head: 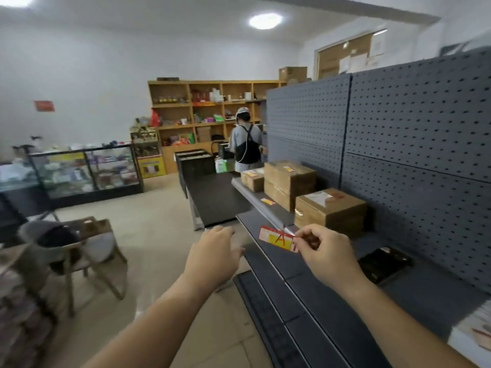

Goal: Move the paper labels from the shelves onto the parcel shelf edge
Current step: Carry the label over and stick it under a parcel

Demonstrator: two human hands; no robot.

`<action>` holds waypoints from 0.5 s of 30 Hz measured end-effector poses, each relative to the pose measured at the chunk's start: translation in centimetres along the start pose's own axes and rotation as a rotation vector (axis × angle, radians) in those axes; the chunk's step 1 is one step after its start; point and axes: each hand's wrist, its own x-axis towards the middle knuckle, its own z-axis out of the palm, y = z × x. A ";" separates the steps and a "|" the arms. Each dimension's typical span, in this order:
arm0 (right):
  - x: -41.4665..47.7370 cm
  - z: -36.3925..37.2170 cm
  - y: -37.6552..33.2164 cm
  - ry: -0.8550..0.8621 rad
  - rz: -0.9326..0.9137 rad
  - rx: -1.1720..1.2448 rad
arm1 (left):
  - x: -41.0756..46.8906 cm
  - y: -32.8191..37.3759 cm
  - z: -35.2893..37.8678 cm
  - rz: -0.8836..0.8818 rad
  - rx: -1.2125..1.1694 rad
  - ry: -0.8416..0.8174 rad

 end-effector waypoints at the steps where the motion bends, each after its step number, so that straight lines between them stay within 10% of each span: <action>1: 0.9 1.7 -0.8 -0.023 -0.019 0.011 | 0.3 -1.7 -0.5 -0.028 0.006 0.012; 15: 13.8 19.7 -6.8 -0.103 -0.157 0.126 | 9.3 -19.5 -2.8 -0.159 0.016 0.053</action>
